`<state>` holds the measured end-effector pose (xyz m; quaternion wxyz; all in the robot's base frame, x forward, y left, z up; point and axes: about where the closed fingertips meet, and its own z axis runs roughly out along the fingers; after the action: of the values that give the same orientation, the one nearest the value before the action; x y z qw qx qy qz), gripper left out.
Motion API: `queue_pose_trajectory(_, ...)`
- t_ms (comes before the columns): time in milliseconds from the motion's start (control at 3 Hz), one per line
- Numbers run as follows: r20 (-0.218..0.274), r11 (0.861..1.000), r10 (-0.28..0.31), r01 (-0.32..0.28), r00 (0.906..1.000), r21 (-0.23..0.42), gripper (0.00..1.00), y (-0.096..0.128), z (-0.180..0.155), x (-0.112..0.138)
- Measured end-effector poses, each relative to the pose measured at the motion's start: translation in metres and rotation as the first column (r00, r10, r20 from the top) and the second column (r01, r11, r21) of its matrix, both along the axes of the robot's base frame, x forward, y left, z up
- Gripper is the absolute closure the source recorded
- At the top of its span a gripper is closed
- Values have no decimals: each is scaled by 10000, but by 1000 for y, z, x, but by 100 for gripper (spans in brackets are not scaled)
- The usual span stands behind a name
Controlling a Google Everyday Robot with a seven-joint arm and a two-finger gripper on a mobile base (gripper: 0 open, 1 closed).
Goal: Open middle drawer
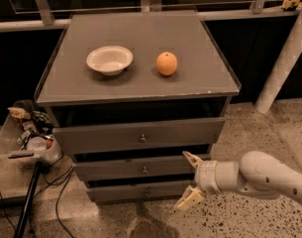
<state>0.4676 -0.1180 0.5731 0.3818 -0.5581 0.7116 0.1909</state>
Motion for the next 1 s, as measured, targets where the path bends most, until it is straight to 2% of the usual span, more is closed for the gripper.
queue_pose_trajectory(333,-305,10000,-54,54,9995,-28,0,10,-29,20)
queue_pose_trajectory(1000,-469,9991,-415,416,9980,25,0,7,-74,50)
